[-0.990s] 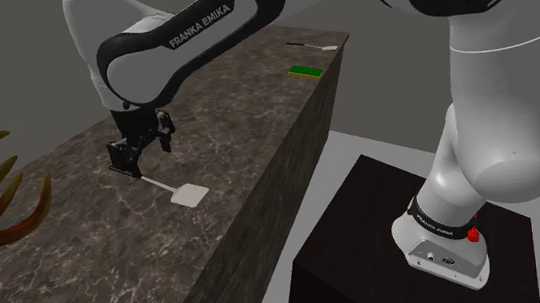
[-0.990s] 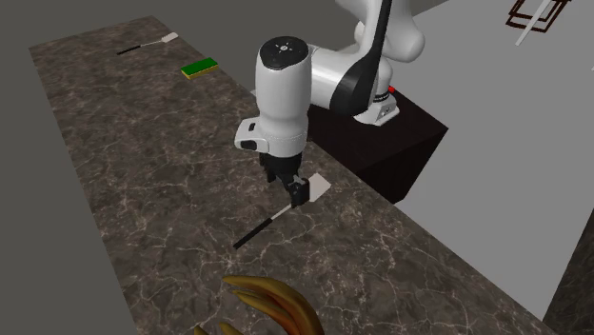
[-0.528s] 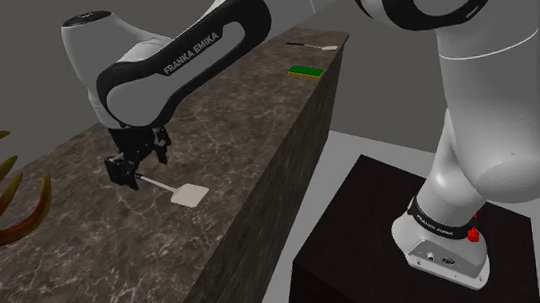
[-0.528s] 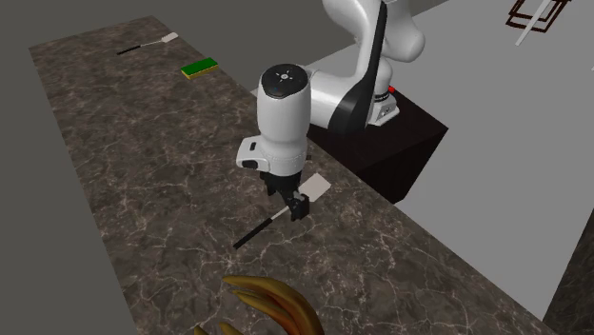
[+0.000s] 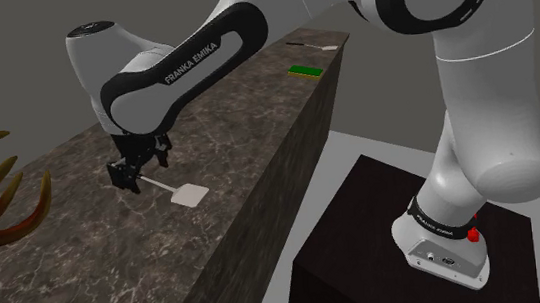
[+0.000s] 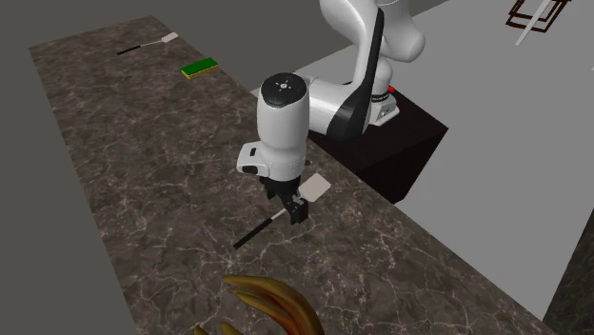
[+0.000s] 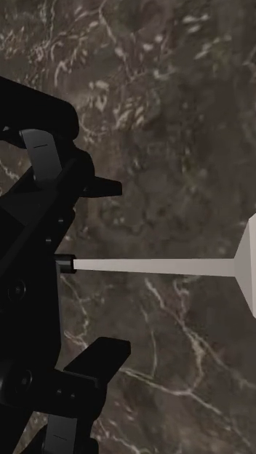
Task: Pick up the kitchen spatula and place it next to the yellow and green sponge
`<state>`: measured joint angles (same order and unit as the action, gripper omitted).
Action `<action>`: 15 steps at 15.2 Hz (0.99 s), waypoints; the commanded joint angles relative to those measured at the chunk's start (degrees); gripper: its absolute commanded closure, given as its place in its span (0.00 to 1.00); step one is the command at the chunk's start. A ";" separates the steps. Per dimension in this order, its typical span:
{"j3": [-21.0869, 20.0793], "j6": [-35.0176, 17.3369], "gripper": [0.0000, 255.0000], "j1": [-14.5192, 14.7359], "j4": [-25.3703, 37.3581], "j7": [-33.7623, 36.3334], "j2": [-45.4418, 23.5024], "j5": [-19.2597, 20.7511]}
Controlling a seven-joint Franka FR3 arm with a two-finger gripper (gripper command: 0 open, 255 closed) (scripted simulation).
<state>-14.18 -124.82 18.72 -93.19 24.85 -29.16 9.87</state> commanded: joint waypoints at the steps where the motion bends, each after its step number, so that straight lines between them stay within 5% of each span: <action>1: 0.00 0.00 0.00 0.00 0.00 0.00 0.00 0.00; 2: 0.00 0.00 1.00 0.00 0.00 0.00 0.00 0.00; 15: -0.25 2.44 1.00 -0.12 1.20 -0.33 1.29 -0.46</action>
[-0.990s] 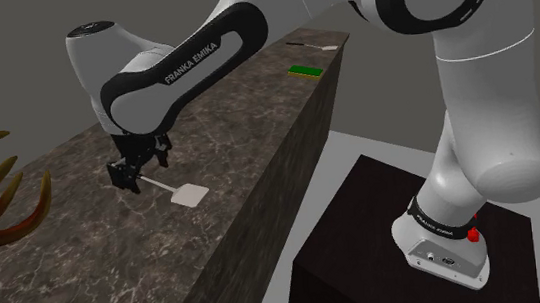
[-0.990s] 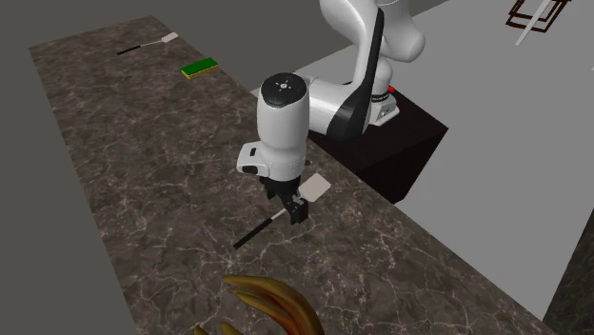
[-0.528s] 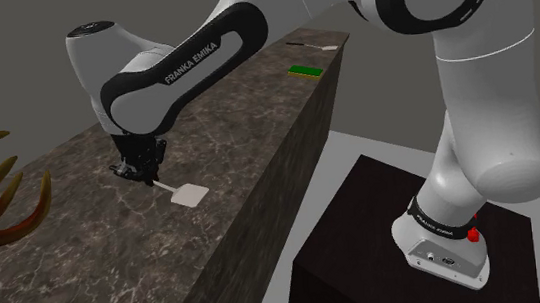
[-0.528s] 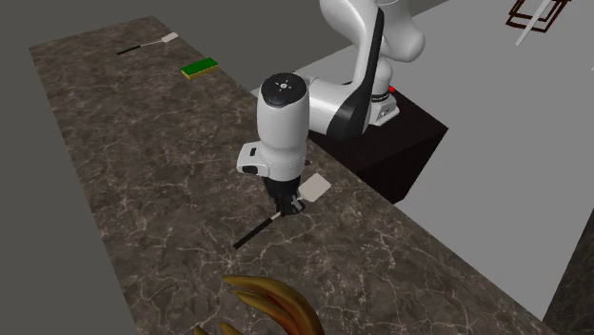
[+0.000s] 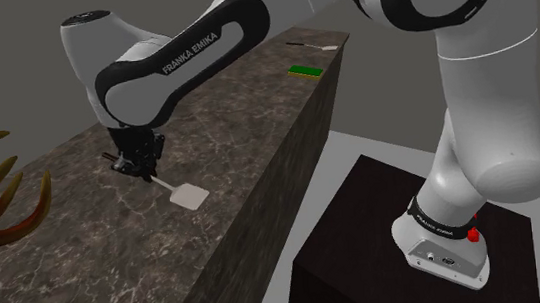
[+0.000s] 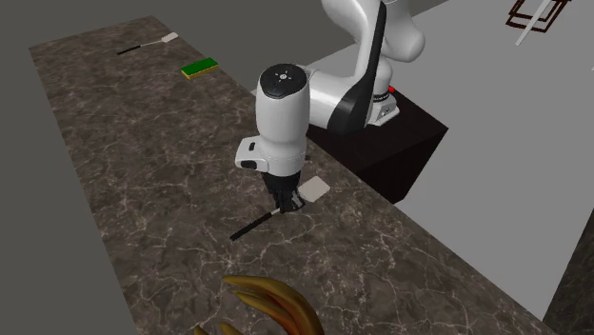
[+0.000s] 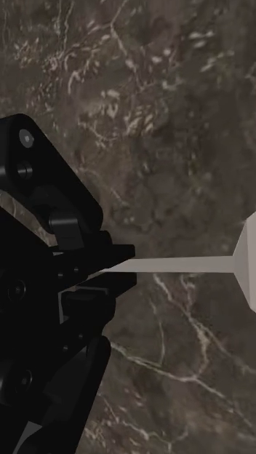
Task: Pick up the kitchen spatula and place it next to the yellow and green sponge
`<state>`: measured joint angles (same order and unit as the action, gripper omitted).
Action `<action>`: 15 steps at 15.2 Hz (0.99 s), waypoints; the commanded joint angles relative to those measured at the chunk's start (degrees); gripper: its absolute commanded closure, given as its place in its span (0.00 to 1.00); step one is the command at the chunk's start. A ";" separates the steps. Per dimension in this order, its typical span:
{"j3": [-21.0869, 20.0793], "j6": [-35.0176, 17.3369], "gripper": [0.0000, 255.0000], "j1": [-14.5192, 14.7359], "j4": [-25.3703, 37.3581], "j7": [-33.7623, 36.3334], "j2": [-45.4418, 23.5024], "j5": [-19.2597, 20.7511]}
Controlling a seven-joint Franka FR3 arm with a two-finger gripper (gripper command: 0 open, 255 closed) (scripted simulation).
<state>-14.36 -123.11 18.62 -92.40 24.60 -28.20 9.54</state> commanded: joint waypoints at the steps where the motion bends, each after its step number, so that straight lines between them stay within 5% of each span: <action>1: -0.13 1.35 1.00 -0.04 0.74 -0.17 0.63 -0.23; 15: -0.54 9.09 1.00 -1.17 4.33 -2.18 4.97 -1.80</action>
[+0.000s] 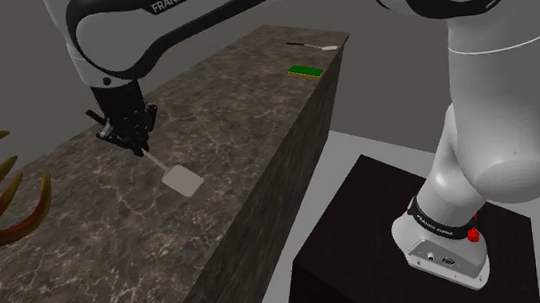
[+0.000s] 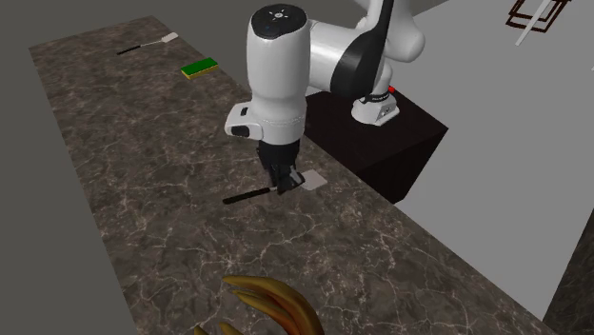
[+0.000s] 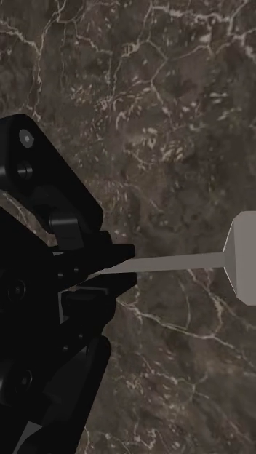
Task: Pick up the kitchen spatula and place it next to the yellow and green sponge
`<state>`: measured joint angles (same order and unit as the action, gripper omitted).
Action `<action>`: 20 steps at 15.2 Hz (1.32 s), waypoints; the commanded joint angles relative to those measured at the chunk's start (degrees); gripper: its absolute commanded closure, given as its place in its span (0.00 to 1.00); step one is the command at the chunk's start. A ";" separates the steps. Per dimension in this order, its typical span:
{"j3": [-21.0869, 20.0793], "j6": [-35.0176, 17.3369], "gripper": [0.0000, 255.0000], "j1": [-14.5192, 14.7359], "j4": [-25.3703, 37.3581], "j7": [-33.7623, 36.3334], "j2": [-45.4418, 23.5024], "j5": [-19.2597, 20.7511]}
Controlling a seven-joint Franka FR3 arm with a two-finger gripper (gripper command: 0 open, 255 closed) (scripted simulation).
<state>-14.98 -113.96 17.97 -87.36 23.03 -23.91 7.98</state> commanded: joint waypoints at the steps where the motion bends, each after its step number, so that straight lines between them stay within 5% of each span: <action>1: 0.24 -0.79 1.00 -1.56 -2.74 -1.74 2.06 -0.70; 10: 2.94 -5.34 1.00 -9.89 -16.52 -13.17 11.95 -4.54; 20: 7.94 -7.43 1.00 -17.74 -24.47 -27.09 18.08 -7.51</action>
<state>-7.60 -121.54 1.01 -111.20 -2.52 -6.62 0.79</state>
